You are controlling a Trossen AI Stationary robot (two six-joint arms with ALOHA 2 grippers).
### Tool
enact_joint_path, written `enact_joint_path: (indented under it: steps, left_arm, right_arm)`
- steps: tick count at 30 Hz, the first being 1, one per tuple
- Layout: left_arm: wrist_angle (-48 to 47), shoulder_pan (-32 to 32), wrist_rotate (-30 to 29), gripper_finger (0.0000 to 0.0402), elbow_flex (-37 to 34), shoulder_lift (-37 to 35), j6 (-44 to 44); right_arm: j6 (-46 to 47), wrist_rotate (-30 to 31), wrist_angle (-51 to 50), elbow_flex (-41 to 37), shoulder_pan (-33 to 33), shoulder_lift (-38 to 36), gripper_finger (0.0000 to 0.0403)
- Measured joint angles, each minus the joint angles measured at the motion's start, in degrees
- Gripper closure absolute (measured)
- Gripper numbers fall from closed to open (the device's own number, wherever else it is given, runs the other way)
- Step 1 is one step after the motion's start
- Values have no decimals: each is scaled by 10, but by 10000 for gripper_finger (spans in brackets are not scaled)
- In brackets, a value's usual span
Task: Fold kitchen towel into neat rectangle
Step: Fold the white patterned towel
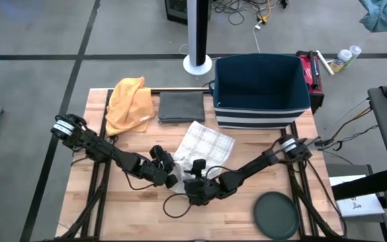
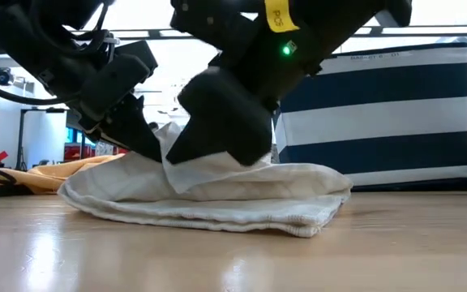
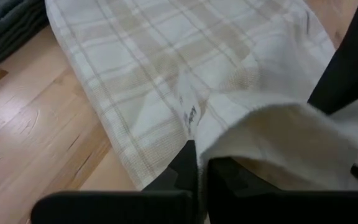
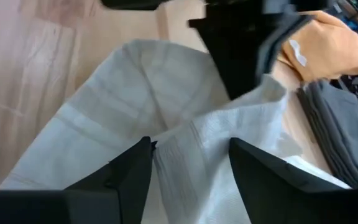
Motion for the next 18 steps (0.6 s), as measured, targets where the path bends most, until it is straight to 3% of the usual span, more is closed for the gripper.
enact_joint_path:
  steps: [18]
  left_arm:
    - [-9, 0, 0, 391, 0, 0, -2]
  right_arm:
    - [61, 19, -88, 13, 18, -4, 204]
